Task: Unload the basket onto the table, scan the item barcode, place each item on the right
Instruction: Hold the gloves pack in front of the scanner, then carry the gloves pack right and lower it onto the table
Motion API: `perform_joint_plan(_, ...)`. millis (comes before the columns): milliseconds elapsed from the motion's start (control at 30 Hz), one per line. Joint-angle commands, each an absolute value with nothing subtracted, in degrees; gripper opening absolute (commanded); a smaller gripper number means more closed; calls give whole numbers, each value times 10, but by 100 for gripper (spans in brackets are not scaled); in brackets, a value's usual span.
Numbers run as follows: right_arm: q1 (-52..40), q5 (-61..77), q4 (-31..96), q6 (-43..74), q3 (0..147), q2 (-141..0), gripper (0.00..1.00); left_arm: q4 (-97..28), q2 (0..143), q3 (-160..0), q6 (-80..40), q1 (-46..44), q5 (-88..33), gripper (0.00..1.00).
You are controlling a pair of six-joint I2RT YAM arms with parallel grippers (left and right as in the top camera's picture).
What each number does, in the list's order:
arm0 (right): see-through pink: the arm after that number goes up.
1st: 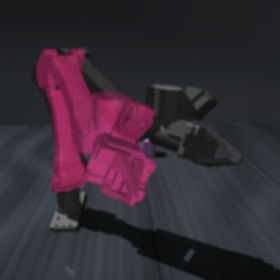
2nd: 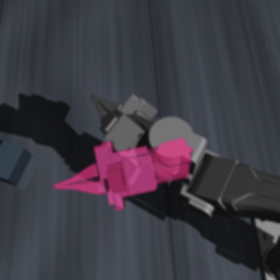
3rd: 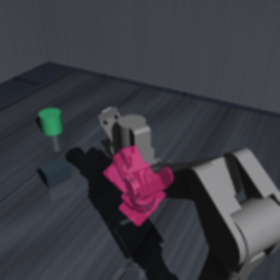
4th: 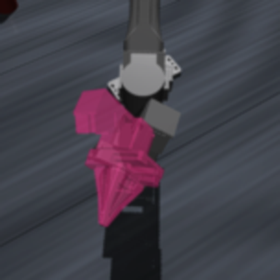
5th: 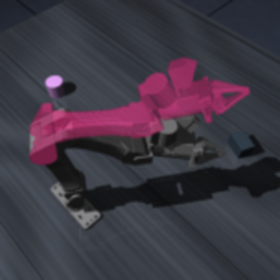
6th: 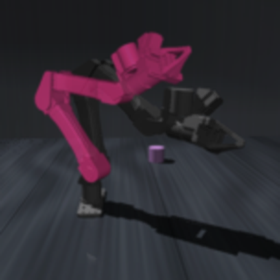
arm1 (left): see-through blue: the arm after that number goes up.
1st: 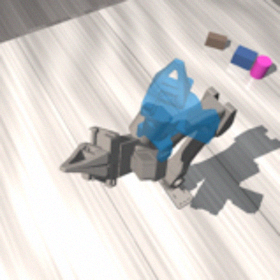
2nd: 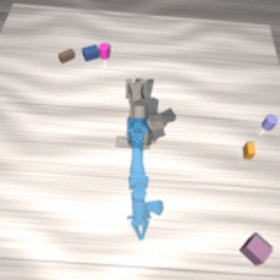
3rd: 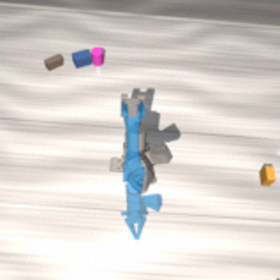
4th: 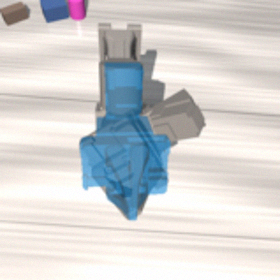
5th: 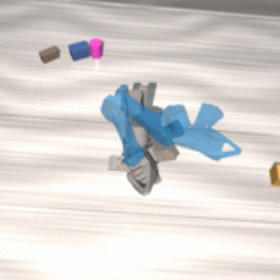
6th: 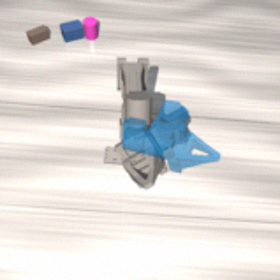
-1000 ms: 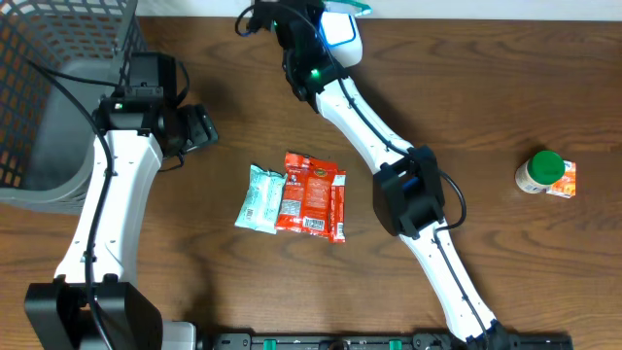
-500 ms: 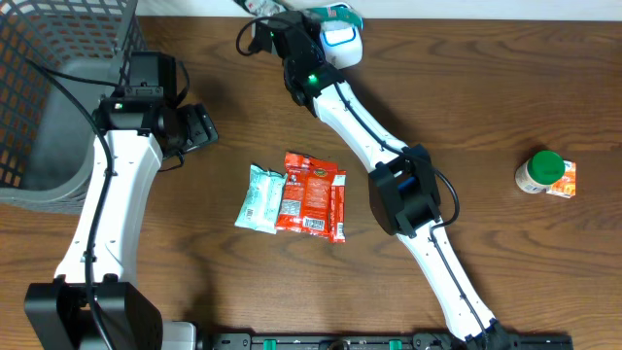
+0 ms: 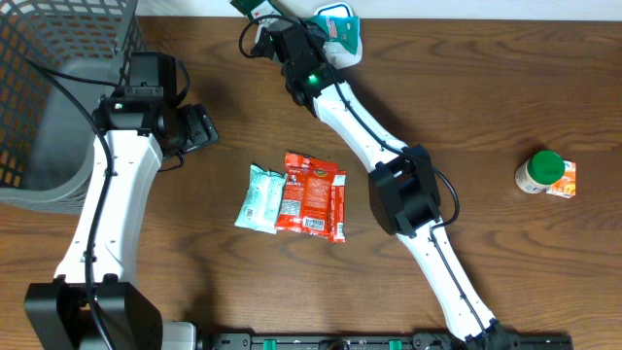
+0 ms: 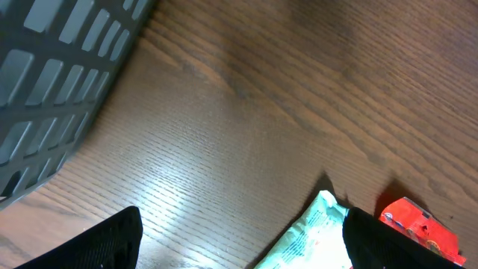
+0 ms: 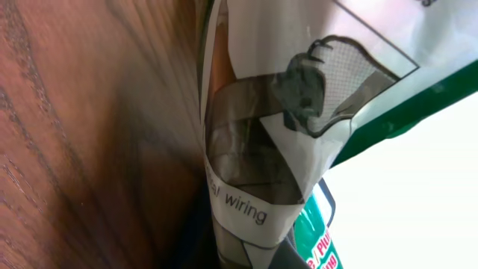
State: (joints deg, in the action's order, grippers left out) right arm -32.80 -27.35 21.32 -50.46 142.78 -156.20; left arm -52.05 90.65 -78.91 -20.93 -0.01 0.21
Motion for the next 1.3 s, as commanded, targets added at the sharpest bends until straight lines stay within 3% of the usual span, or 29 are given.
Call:
perform_joint_plan(0,-328,-260,212,-475,1428,-1562,1,-520,903,-792,-206,1,7,86)
perform_joint_plan(467,-310,-235,208,-357,1428,-1498,1,-520,903,-792,-206,1,7,86)
perform_joint_plan(767,-286,-234,278,-252,1428,-1398,1,-520,903,-792,-206,1,7,86)
perform_joint_plan(867,-281,-235,346,-194,1428,-1343,1,-520,903,-792,-206,1,7,86)
perform_joint_plan(1100,-279,-226,634,-31,1428,-1209,1,-520,903,-792,-206,1,7,86)
perform_joint_plan(1267,-259,-90,820,5,1428,-1166,1,-520,903,-792,-206,1,7,86)
